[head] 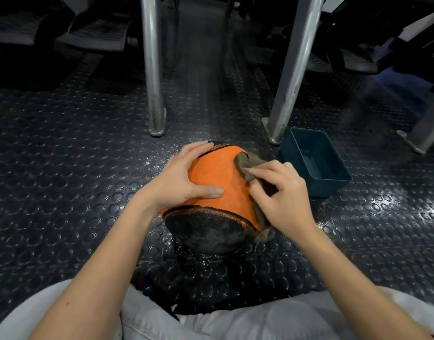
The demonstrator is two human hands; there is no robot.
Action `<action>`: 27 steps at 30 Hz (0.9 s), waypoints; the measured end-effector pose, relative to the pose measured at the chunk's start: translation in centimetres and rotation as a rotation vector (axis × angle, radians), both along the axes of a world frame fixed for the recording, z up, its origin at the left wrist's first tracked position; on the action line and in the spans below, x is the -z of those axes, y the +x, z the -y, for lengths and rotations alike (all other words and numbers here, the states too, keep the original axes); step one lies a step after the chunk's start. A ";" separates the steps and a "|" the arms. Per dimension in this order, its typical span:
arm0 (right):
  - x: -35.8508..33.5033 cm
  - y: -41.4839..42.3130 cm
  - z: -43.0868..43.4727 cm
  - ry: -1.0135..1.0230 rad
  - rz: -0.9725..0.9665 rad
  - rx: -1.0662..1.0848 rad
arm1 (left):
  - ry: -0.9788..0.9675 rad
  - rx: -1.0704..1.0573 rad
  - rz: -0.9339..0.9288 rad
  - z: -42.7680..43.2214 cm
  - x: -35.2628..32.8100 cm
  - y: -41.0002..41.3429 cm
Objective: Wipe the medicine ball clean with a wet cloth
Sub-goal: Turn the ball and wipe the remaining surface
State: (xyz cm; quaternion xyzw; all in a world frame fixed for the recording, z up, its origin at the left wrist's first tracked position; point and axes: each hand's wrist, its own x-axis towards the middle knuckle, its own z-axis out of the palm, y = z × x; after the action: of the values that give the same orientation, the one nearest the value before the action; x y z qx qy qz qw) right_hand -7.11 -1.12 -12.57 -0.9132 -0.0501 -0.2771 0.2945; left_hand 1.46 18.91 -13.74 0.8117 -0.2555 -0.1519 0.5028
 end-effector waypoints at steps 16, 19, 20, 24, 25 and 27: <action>0.5 1.1 1.0 0.178 -0.110 0.103 | 0.065 0.081 -0.014 -0.4 -0.4 -0.5; 1.0 2.1 3.0 0.558 -0.329 0.277 | 0.094 0.103 0.025 0.1 -0.8 -1.1; 1.0 1.9 2.7 0.585 -0.324 0.295 | 0.101 0.097 0.030 0.2 -0.9 -1.1; 0.0 -0.2 -1.5 0.204 -0.032 0.125 | 0.084 0.078 0.044 0.2 -0.8 -1.2; 0.0 -0.6 -2.1 0.080 0.041 0.070 | 0.081 0.076 0.059 0.2 -0.8 -1.3; 0.1 0.0 -1.6 -0.034 0.097 0.017 | 0.095 0.081 0.068 0.2 -1.1 -1.5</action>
State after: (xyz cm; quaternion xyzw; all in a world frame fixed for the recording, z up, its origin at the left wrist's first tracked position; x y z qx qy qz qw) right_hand -7.13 0.45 -12.64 -0.9040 -0.0615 -0.3228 0.2737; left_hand -0.01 18.68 -12.67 0.8282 -0.2977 -0.1566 0.4484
